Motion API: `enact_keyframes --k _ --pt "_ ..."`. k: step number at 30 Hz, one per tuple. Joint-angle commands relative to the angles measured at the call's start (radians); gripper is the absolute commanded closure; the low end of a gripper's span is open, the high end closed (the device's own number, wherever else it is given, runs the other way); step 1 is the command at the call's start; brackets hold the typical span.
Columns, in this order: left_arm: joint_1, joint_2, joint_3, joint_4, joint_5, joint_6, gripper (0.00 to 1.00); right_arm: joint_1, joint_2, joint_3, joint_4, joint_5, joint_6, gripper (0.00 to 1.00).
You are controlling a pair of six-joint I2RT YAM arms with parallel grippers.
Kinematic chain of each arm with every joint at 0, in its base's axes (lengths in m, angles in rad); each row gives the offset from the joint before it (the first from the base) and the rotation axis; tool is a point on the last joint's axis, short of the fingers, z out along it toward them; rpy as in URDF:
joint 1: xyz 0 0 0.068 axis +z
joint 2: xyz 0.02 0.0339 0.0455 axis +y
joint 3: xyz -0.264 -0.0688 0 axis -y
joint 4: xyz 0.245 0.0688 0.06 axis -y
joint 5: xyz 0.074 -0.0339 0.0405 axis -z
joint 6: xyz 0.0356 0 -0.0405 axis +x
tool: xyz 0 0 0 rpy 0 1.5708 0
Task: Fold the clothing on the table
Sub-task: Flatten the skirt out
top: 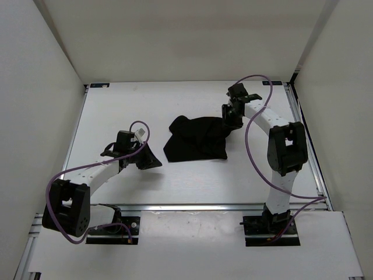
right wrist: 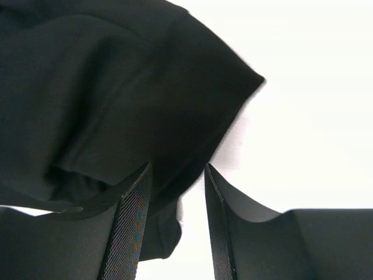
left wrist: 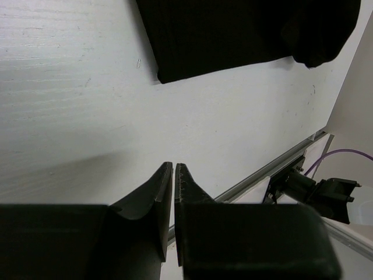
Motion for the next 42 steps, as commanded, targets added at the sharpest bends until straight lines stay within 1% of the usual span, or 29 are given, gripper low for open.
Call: enact_keyframes --k 1,4,9,13,14,15,16,17,18,19,21,24,26,28,32,34,37,42 --pt "-0.004 -0.002 0.004 0.013 0.018 0.003 0.82 -0.024 -0.053 -0.025 -0.016 0.036 0.023 0.54" --pt "-0.004 0.005 0.018 0.001 0.013 0.009 0.82 -0.039 -0.04 -0.048 0.013 0.006 0.042 0.53" --pt "-0.004 0.001 0.026 -0.022 0.007 0.021 0.82 -0.067 -0.017 -0.059 0.113 -0.144 0.077 0.57" --pt "-0.007 -0.001 0.024 -0.028 0.006 0.024 0.82 -0.076 -0.042 -0.106 0.243 -0.25 0.129 0.6" --pt "-0.004 -0.004 0.023 -0.033 0.004 0.027 0.82 -0.078 -0.048 -0.117 0.271 -0.267 0.134 0.67" --pt "-0.005 -0.004 0.024 -0.033 0.006 0.023 0.82 -0.078 -0.045 -0.12 0.276 -0.28 0.143 0.71" --pt "-0.001 -0.007 0.015 -0.03 0.013 0.026 0.82 -0.072 -0.04 -0.123 0.285 -0.282 0.145 0.82" --pt "0.004 -0.008 0.015 -0.033 0.006 0.027 0.82 -0.079 -0.039 -0.114 0.285 -0.288 0.149 0.88" --pt "0.001 -0.016 0.014 -0.035 0.004 0.03 0.82 -0.079 -0.037 -0.12 0.287 -0.302 0.154 1.0" --pt "0.004 -0.021 0.015 -0.033 0.007 0.026 0.82 -0.084 -0.045 -0.117 0.283 -0.305 0.157 1.0" --pt "0.007 -0.021 0.011 -0.035 0.007 0.032 0.82 -0.084 -0.082 -0.142 0.334 -0.357 0.169 1.0" --pt "0.008 -0.027 -0.002 -0.025 0.007 0.027 0.82 -0.076 -0.183 -0.156 0.406 -0.455 0.191 1.0" --pt "0.011 -0.028 -0.009 -0.016 0.009 0.021 0.82 -0.055 -0.256 -0.146 0.406 -0.48 0.204 1.0" --pt "0.013 -0.034 -0.022 -0.002 0.018 0.012 0.82 0.002 -0.354 -0.14 0.388 -0.457 0.197 1.0" --pt "0.027 -0.044 -0.04 0.015 0.018 0.006 0.82 0.082 -0.517 -0.212 0.4 -0.362 0.198 1.0" --pt "0.027 -0.047 -0.046 0.024 0.021 0.006 0.82 0.08 -0.556 -0.257 0.402 -0.386 0.233 1.0" --pt "0.027 -0.042 -0.063 0.036 0.027 -0.002 0.82 0.082 -0.594 -0.291 0.4 -0.425 0.232 1.0" --pt "0.024 -0.048 -0.057 0.042 0.029 0.0 0.82 0.06 -0.622 -0.294 0.392 -0.414 0.217 1.0"
